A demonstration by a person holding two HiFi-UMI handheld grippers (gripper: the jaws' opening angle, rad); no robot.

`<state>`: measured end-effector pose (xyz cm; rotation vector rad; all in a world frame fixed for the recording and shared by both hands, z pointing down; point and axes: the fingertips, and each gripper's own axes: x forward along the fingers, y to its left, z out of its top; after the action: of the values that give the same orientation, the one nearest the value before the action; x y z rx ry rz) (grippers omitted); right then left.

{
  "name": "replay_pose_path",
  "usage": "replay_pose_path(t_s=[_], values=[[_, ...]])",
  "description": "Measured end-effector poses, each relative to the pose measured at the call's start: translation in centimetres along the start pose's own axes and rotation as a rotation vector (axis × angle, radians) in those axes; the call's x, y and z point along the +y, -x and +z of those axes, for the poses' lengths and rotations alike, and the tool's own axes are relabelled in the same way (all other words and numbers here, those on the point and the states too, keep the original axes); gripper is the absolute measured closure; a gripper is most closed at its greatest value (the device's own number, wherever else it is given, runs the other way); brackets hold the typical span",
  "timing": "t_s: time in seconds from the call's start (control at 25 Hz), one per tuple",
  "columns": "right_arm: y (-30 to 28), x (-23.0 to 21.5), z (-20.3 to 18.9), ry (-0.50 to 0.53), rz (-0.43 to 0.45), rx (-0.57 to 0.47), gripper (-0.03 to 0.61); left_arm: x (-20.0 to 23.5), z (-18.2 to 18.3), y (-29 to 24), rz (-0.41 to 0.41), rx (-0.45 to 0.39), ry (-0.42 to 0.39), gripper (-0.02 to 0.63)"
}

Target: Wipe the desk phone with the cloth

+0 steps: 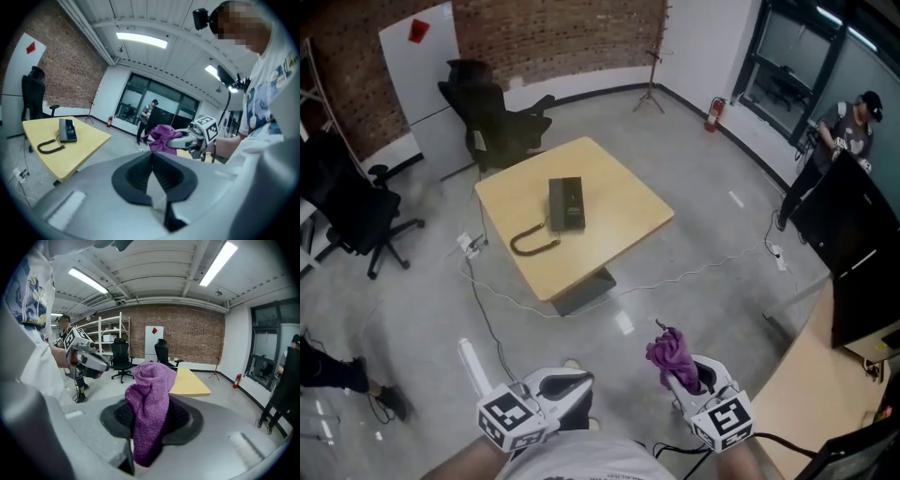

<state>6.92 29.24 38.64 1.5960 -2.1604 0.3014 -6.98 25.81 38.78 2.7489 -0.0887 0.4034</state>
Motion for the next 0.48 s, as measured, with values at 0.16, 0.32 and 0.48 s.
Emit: replay_pose_path(t_s=[0.16, 0.32, 0.48], values=[[-4.3, -4.0, 3.1, 0.03, 0.007, 0.016, 0.454, 4.5, 3.6, -1.8, 0.002, -0.041, -0.001, 0.61], [-9.4, -7.1, 7.3, -0.007, 0.058, -0.019, 0.454, 8.8, 7.1, -1.7, 0.033, -0.063, -0.002, 0.611], [-14.9, -9.5, 10.8, -0.063, 0.117, -0.055, 0.456, 12.9, 9.2, -0.9, 0.093, -0.07, -0.016, 0.611]])
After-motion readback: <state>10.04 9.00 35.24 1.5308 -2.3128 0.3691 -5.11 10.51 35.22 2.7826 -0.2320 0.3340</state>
